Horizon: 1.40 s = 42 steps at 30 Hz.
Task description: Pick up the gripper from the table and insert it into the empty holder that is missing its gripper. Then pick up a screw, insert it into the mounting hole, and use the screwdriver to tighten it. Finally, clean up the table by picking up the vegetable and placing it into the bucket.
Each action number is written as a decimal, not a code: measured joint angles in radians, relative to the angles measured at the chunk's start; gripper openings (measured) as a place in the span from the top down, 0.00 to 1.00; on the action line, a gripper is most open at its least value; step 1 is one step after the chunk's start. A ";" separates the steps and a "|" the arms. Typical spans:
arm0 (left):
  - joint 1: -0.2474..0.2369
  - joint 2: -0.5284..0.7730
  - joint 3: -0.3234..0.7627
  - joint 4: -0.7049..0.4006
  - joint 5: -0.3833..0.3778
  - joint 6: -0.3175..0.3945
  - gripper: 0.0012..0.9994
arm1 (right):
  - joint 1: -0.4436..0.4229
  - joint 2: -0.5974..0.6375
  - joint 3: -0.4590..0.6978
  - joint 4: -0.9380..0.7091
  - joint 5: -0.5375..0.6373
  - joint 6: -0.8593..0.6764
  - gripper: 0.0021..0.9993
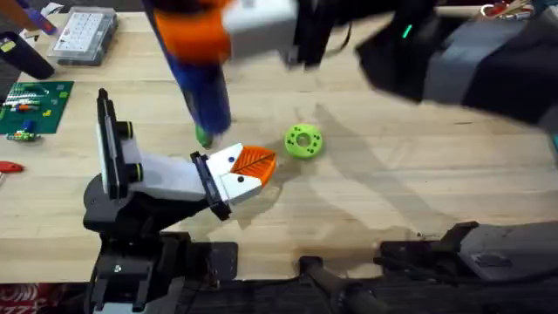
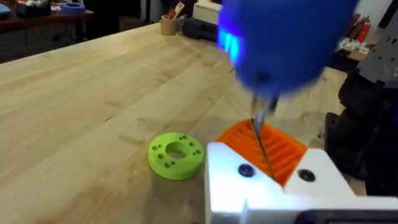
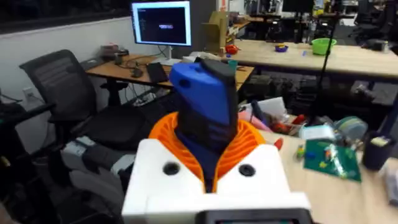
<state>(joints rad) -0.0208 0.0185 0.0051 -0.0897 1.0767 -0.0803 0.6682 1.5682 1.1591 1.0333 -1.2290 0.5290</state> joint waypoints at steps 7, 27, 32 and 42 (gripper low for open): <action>0.000 0.000 0.000 0.000 0.000 0.000 0.99 | -0.024 -0.009 0.131 -0.245 -0.035 -0.063 0.96; 0.000 0.000 0.000 0.000 -0.004 0.000 0.99 | -0.113 -0.006 0.271 -1.188 0.173 -0.532 0.96; 0.000 0.000 0.000 0.000 -0.005 0.000 0.99 | -0.113 -0.006 0.361 -1.441 0.321 -0.725 0.96; 0.000 0.000 0.000 0.000 -0.008 0.000 0.99 | -0.087 -0.006 0.534 -1.839 0.639 -1.025 0.96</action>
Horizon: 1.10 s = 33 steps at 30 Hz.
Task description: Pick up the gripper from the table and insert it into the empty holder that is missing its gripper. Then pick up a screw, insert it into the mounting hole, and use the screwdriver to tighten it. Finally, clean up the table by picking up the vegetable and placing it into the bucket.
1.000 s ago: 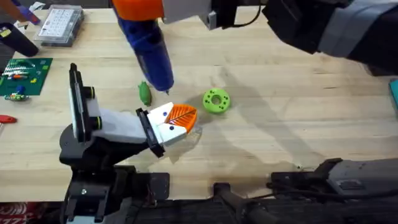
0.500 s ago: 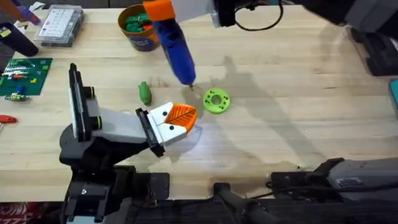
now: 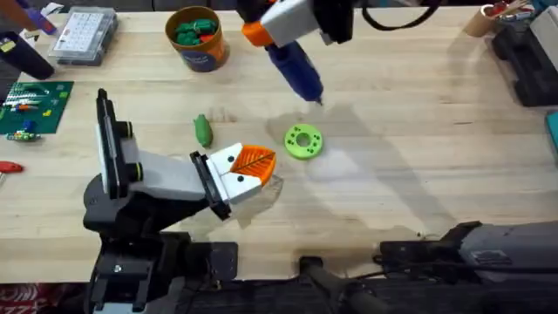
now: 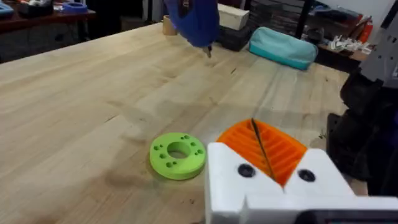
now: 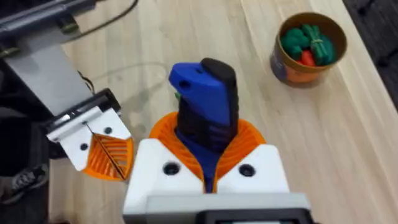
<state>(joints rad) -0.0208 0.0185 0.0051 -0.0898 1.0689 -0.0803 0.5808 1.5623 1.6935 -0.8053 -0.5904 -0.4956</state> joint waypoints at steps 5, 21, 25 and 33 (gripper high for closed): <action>0.000 0.000 0.000 0.000 0.000 0.000 0.99 | 0.006 0.000 0.039 -0.063 0.095 -0.050 0.96; 0.000 0.000 0.000 0.003 0.000 0.000 0.99 | -0.028 0.011 0.047 -0.385 0.599 -0.139 0.97; 0.000 0.000 0.000 0.010 0.000 0.000 0.99 | -0.088 0.085 0.047 -0.419 0.702 -0.145 0.97; 0.000 0.000 0.000 0.010 0.000 0.000 0.99 | -0.167 0.348 0.044 -0.380 0.775 -0.190 0.97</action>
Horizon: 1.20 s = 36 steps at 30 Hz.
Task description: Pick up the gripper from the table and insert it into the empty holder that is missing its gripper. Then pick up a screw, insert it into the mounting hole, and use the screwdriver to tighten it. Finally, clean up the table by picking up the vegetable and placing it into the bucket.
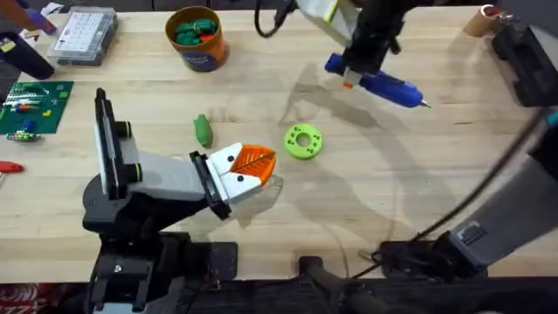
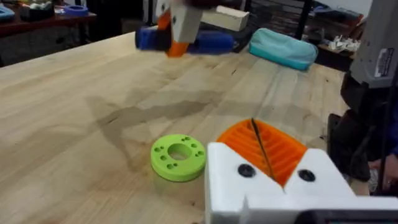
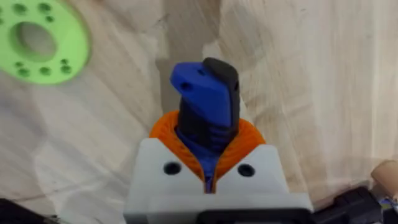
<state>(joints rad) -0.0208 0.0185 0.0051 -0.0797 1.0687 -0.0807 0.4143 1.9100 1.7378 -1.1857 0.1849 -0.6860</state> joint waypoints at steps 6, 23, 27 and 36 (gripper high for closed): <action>0.000 0.000 0.000 0.000 -0.001 0.000 0.99 | -0.055 0.144 0.000 0.045 0.018 -0.038 0.97; 0.000 0.000 0.000 0.000 -0.011 -0.001 0.99 | -0.151 0.276 -0.001 0.116 0.032 -0.162 0.98; 0.000 0.000 0.000 0.000 -0.011 -0.002 1.00 | -0.151 0.276 -0.001 0.119 0.034 -0.173 0.98; 0.000 0.000 0.000 0.000 -0.012 0.000 0.89 | -0.151 0.276 -0.001 0.118 0.040 -0.171 0.79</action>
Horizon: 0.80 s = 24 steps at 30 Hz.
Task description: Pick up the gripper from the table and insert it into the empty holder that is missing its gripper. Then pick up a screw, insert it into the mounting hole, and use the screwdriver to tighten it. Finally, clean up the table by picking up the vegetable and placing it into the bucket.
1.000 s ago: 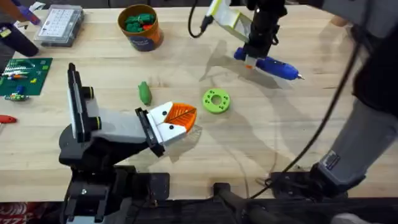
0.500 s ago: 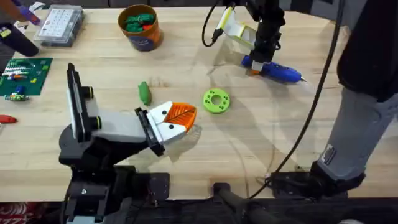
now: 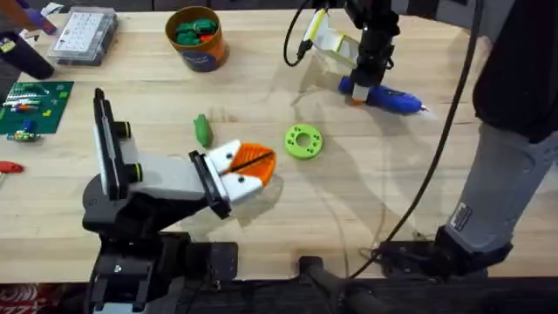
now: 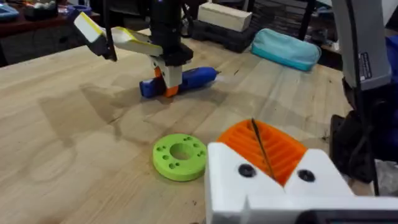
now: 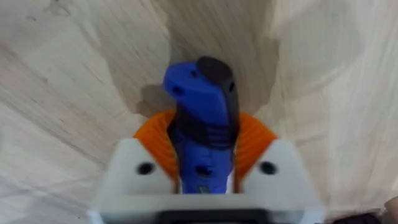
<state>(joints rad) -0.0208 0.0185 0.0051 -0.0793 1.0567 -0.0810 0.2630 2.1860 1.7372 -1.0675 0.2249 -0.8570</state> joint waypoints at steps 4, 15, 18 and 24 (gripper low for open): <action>0.000 0.000 0.000 0.000 -0.003 -0.002 0.28 | 0.000 -0.006 0.002 0.016 0.020 0.040 0.18; 0.000 0.000 0.000 0.000 -0.003 -0.005 0.01 | 0.013 -0.209 0.001 -0.061 -0.015 0.154 0.00; 0.000 0.000 0.000 0.000 -0.004 -0.005 0.01 | 0.028 -0.299 0.001 -0.068 -0.024 0.205 0.00; 0.000 0.000 0.000 0.019 -0.024 -0.005 0.01 | 0.071 -0.430 0.001 -0.075 -0.032 0.306 0.00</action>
<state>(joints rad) -0.0208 0.0185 0.0051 -0.0607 1.0328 -0.0859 0.3337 1.7561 1.7378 -1.1429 0.1932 -0.5508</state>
